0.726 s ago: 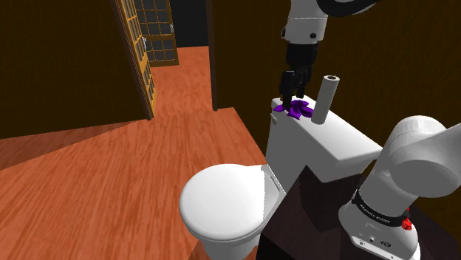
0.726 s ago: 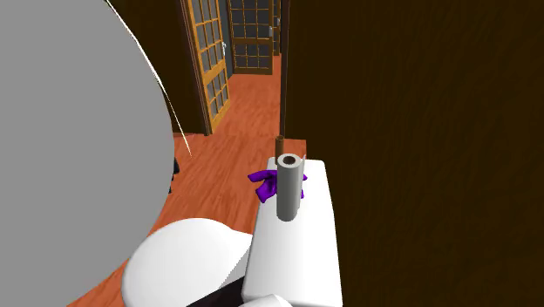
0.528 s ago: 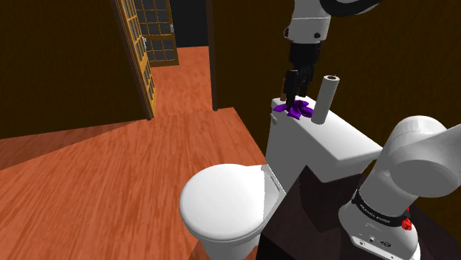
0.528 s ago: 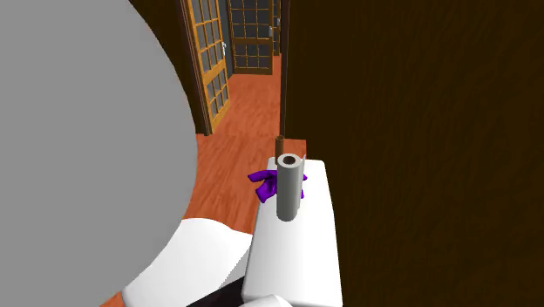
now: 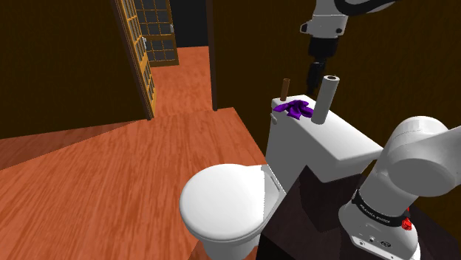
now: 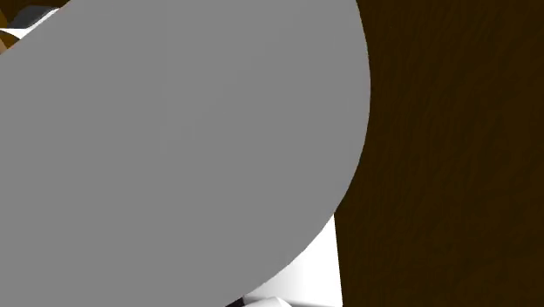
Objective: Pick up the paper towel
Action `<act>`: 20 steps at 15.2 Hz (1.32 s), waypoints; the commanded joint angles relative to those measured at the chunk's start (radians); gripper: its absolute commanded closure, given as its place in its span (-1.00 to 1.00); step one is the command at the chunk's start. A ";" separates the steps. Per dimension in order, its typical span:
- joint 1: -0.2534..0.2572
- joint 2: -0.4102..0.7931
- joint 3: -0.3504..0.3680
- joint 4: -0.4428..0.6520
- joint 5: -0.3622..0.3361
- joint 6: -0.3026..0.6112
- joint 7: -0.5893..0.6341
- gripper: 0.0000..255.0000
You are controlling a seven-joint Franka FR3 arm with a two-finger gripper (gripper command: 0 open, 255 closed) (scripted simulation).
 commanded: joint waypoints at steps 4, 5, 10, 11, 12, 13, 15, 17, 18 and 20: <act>-0.019 0.024 -0.127 0.034 -0.102 0.019 -0.201 -1.00; -0.021 0.035 -0.152 0.046 -0.119 0.026 -0.240 -1.00; -0.014 0.113 -0.280 0.127 -0.188 0.065 -0.434 -1.00; -0.011 0.133 -0.306 0.148 -0.197 0.074 -0.473 -1.00; -0.006 0.154 -0.332 0.169 -0.205 0.083 -0.512 -1.00; 0.000 0.176 -0.359 0.192 -0.211 0.092 -0.552 -1.00; 0.010 0.209 -0.395 0.225 -0.216 0.104 -0.605 -1.00; 0.008 0.208 -0.401 0.199 -0.221 0.130 -0.603 -1.00; 0.007 0.208 -0.404 0.186 -0.223 0.143 -0.602 -1.00; 0.006 0.209 -0.411 0.160 -0.228 0.170 -0.600 -1.00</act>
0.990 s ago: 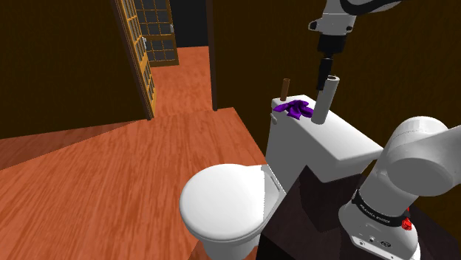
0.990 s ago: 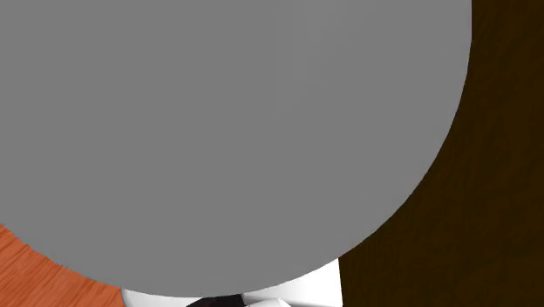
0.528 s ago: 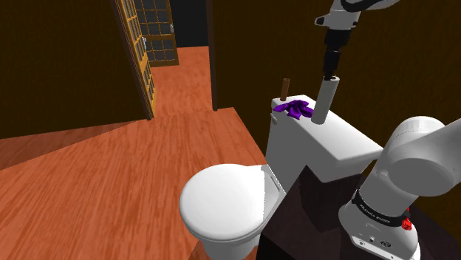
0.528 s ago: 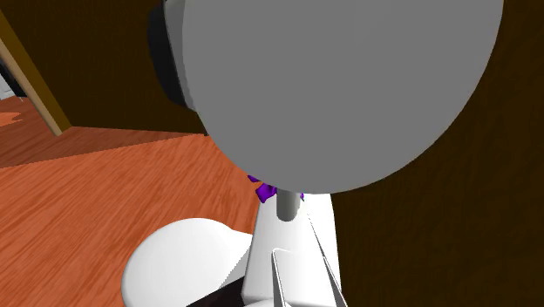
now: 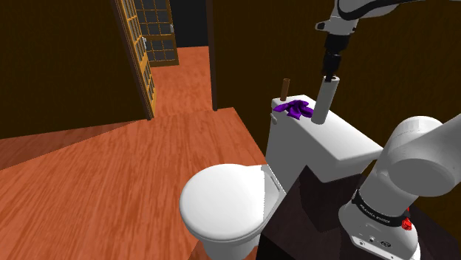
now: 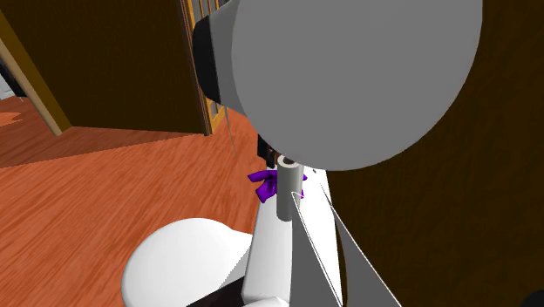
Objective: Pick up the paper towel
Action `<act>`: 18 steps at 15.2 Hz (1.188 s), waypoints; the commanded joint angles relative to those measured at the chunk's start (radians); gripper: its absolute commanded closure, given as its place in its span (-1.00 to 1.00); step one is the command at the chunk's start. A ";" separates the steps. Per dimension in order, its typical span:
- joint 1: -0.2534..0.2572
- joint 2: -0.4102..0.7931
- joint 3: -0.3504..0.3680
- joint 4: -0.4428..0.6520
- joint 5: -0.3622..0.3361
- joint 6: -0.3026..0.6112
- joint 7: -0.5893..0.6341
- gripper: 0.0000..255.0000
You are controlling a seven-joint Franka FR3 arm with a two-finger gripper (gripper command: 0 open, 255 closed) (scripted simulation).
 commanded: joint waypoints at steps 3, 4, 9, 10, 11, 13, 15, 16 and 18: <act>-0.001 0.008 -0.015 -0.041 -0.008 0.050 0.001 -1.00; -0.001 0.008 -0.015 -0.041 -0.008 0.050 0.001 -1.00; -0.002 0.008 -0.016 -0.042 -0.008 0.051 0.000 1.00; -0.002 0.008 -0.016 -0.042 -0.008 0.051 0.000 1.00; -0.002 0.008 -0.016 -0.041 -0.008 0.051 0.000 1.00; -0.002 0.009 -0.016 -0.041 -0.008 0.052 0.000 1.00; 0.000 0.007 -0.011 -0.029 -0.005 0.037 0.000 1.00; 0.000 0.006 -0.008 -0.016 -0.003 0.024 -0.001 1.00; 0.002 0.005 -0.001 0.009 0.002 -0.003 -0.002 1.00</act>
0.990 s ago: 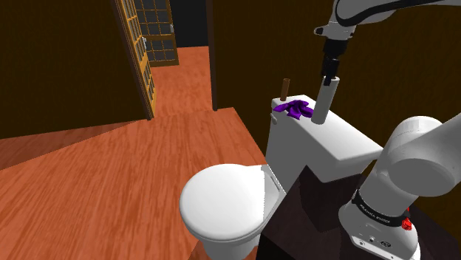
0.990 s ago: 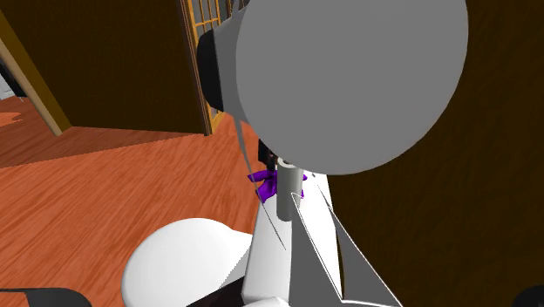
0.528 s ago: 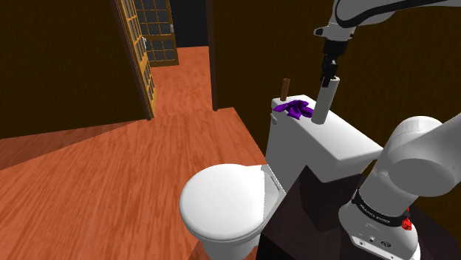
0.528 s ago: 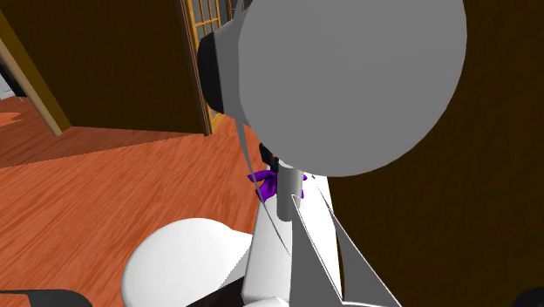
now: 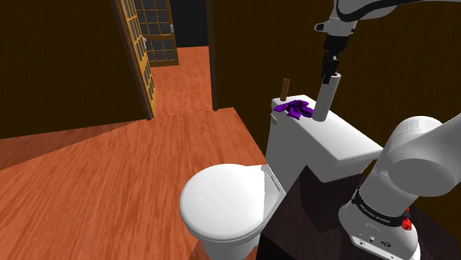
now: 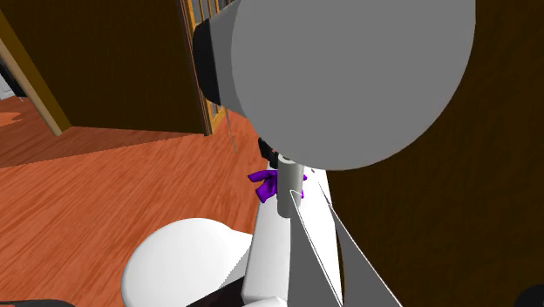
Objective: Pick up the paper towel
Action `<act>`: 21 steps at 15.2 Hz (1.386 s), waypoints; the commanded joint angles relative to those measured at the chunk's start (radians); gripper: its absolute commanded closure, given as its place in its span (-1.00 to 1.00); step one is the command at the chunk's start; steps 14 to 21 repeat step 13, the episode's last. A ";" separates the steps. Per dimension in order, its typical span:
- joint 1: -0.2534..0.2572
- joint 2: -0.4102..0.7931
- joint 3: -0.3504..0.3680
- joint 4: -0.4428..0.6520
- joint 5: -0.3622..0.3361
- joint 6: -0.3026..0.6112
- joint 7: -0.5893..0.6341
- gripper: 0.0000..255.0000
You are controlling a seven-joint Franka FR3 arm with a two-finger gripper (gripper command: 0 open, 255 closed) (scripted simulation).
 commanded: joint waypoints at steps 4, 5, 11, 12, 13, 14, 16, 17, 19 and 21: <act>0.005 0.002 0.013 0.068 0.012 -0.066 -0.008 1.00; 0.006 0.003 0.016 0.082 0.014 -0.079 -0.009 1.00; 0.013 0.012 0.031 0.167 0.028 -0.156 -0.017 1.00; 0.013 0.013 0.031 0.169 0.029 -0.158 -0.017 1.00; 0.013 0.013 0.031 0.169 0.029 -0.158 -0.017 1.00; 0.013 0.013 0.031 0.169 0.029 -0.158 -0.017 1.00; 0.013 0.013 0.031 0.169 0.029 -0.158 -0.017 1.00; 0.013 0.013 0.031 0.169 0.029 -0.158 -0.017 1.00; 0.013 0.013 0.031 0.169 0.029 -0.158 -0.017 1.00; 0.013 0.013 0.031 0.169 0.029 -0.158 -0.017 1.00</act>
